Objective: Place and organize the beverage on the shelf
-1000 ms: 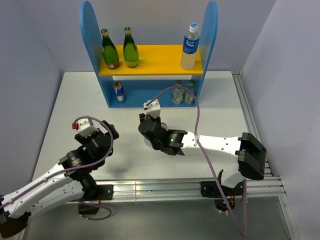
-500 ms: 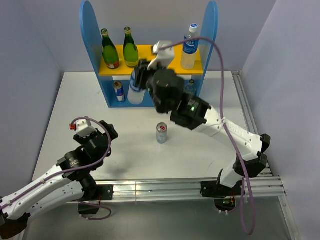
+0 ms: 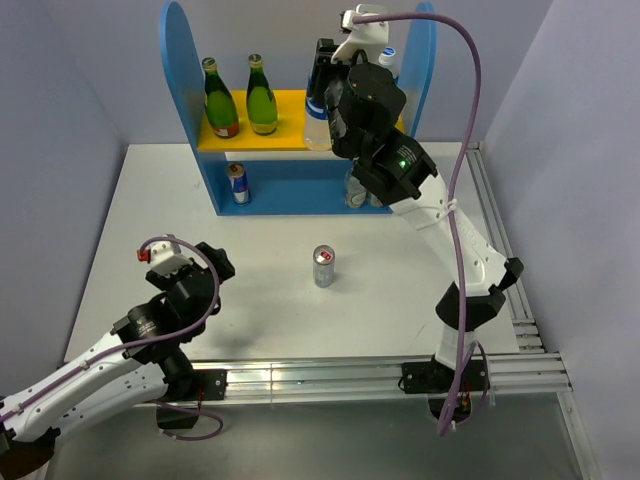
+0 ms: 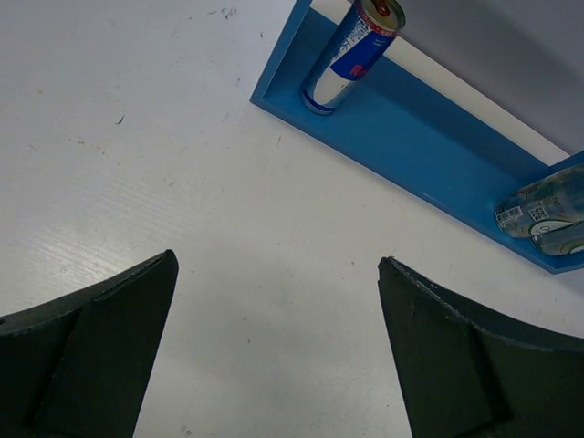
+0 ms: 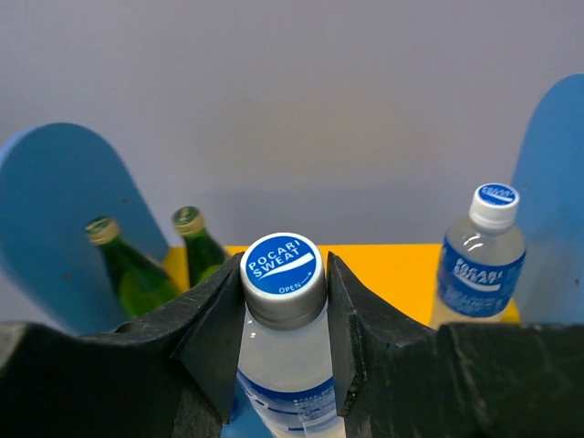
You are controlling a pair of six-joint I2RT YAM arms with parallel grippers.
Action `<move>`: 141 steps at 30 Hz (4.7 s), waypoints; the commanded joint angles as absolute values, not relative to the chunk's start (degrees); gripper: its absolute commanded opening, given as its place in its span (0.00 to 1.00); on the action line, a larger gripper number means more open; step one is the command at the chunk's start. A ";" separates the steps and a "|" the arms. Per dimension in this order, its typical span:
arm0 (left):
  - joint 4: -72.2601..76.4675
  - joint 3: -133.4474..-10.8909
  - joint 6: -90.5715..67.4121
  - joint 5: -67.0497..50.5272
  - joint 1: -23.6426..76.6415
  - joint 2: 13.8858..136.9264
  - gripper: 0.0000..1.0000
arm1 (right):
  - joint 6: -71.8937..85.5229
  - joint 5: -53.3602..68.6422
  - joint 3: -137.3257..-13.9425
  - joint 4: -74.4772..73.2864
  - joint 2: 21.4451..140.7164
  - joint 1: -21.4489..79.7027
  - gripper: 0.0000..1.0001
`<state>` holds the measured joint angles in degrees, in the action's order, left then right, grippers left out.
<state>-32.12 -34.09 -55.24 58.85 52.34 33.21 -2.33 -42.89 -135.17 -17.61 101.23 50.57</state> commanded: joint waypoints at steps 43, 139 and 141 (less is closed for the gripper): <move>-31.38 -34.54 -55.37 59.24 52.56 34.28 0.98 | 2.46 -32.26 -124.63 2.29 106.61 32.61 0.19; 43.51 -59.05 -11.87 42.98 38.87 108.18 0.00 | 44.56 -69.96 -32.78 -34.89 20.40 79.98 1.00; 44.12 -60.63 -11.87 41.58 37.27 110.38 0.00 | 45.00 -69.87 -32.70 -35.60 19.69 79.98 1.00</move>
